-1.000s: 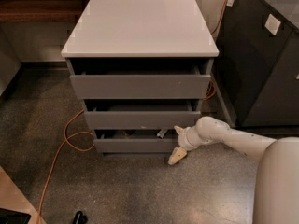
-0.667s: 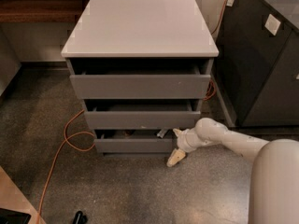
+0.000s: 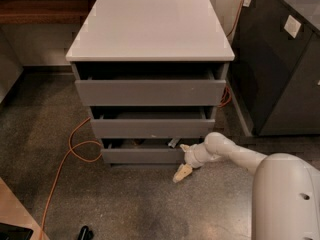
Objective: Pick rxbar blueberry from bottom drawer and place on counter
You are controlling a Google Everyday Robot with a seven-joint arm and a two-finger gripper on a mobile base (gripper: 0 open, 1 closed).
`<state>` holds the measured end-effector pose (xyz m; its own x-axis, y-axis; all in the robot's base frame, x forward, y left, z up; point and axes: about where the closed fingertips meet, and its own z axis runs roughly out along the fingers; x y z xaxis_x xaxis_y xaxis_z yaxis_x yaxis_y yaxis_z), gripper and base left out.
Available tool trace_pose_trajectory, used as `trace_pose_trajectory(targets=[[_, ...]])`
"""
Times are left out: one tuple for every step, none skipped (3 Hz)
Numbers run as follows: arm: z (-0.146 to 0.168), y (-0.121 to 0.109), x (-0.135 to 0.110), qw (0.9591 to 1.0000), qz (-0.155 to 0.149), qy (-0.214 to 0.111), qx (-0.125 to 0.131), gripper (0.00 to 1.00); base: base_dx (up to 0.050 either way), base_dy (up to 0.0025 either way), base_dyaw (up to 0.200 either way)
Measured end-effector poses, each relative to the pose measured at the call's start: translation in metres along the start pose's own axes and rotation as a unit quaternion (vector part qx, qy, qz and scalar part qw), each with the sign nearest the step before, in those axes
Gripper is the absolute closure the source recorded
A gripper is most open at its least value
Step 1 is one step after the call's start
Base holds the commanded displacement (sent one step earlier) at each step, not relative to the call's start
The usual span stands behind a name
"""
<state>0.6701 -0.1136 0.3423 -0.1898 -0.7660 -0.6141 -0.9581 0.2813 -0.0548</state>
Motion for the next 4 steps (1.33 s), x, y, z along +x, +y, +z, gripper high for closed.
trace_pose_trajectory(targets=[[0.028, -0.001, 0.010, 0.9999, 0.007, -0.005, -0.007, 0.00, 0.000, 0.00000, 0.000], [0.055, -0.008, 0.021, 1.0000, 0.006, 0.005, -0.004, 0.00, 0.000, 0.00000, 0.000], [0.080, -0.021, 0.030, 0.9997, -0.007, 0.022, 0.006, 0.00, 0.000, 0.00000, 0.000], [0.102, -0.037, 0.042, 0.9990, -0.018, 0.038, 0.016, 0.00, 0.000, 0.00000, 0.000]])
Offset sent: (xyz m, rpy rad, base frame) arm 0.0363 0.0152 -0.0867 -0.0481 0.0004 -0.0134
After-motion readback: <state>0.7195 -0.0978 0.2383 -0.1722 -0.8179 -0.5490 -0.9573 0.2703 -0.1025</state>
